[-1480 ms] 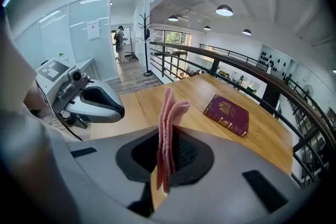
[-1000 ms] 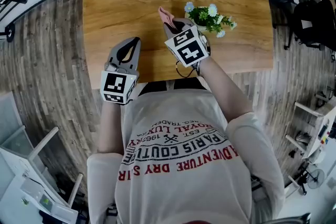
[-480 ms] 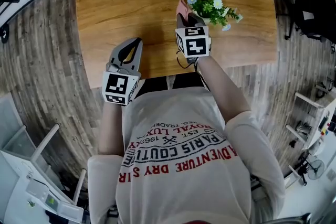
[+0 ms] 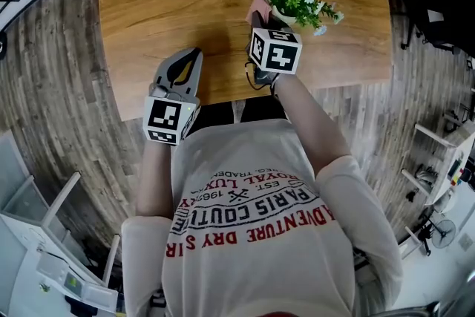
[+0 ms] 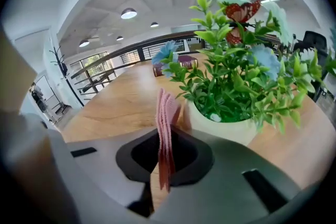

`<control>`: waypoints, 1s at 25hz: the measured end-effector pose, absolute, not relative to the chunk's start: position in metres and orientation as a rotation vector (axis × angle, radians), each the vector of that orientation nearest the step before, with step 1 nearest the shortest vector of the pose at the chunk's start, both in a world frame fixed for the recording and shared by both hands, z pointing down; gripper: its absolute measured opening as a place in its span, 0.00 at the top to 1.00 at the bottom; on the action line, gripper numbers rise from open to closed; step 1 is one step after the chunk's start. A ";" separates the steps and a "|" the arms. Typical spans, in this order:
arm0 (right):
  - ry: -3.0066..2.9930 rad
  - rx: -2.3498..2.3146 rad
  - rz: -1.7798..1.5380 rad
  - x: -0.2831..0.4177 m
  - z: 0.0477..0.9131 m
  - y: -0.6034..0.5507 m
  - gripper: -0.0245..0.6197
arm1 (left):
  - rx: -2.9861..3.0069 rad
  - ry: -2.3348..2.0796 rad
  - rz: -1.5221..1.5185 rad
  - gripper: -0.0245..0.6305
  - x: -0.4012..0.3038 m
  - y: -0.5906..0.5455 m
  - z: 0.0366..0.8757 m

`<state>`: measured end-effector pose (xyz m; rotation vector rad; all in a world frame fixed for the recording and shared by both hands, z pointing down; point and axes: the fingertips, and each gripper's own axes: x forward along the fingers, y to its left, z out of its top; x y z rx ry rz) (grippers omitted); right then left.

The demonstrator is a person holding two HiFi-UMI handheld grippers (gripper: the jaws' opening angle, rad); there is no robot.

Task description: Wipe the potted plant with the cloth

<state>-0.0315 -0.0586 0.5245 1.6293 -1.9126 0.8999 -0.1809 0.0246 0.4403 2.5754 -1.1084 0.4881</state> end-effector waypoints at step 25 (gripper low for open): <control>-1.782 1.731 1.112 0.034 0.539 -0.008 0.90 | 2.629 -0.982 0.521 0.94 -0.149 0.038 0.450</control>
